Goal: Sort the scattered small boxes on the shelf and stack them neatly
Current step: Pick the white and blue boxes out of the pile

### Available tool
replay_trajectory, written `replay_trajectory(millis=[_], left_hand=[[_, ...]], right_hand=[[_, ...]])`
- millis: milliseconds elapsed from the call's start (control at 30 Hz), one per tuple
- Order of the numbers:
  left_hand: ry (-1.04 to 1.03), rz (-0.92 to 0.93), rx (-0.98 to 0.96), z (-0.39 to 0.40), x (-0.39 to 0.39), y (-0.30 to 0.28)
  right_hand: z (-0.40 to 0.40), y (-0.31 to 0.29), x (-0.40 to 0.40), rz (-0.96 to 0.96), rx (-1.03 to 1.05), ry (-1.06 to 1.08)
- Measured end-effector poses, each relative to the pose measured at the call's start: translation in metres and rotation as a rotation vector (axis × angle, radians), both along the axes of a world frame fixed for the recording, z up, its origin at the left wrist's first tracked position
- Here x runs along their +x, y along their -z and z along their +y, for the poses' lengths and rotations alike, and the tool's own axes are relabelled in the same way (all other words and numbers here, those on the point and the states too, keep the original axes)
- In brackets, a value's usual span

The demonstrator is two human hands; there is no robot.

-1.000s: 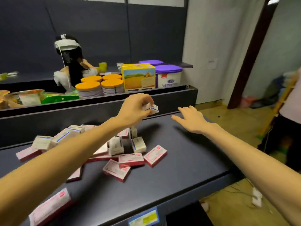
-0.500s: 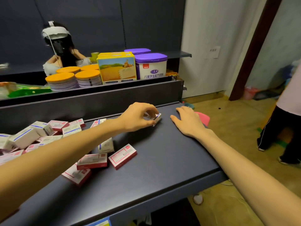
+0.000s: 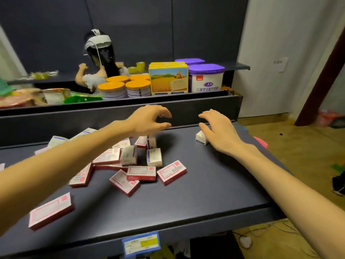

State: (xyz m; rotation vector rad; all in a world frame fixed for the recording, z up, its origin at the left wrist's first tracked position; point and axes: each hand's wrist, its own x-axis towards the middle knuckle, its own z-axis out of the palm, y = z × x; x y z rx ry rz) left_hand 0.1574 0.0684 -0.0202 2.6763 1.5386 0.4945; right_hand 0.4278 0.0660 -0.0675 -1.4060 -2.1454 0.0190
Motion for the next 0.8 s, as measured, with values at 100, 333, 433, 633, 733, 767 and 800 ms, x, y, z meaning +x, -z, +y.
replay_trajectory(millis=[100, 333, 433, 633, 733, 767, 800], left_hand=[[-0.118, -0.044, 0.027, -0.012, -0.043, -0.009], [-0.356, -0.022, 0.012, -0.048, -0.152, -0.013], [-0.427, -0.045, -0.007, -0.066, -0.198, -0.011], [-0.493, -0.062, -0.086, -0.092, -0.270, -0.001], [-0.474, -0.041, -0.129, -0.099, -0.289, 0.006], [-0.461, -0.044, -0.136, -0.101, -0.294, 0.009], [-0.445, -0.057, -0.145, -0.103, -0.298, 0.012]], right_hand=[[-0.009, -0.011, -0.050, -0.004, 0.035, -0.116], [-0.035, -0.029, -0.170, -0.061, 0.051, -0.310], [-0.041, -0.032, -0.217, -0.072, 0.036, -0.371], [-0.044, -0.026, -0.295, -0.079, -0.024, -0.405], [-0.041, -0.023, -0.320, -0.126, -0.045, -0.426], [-0.039, -0.021, -0.326, -0.169, -0.044, -0.440], [-0.038, -0.020, -0.331, -0.215, -0.037, -0.450]])
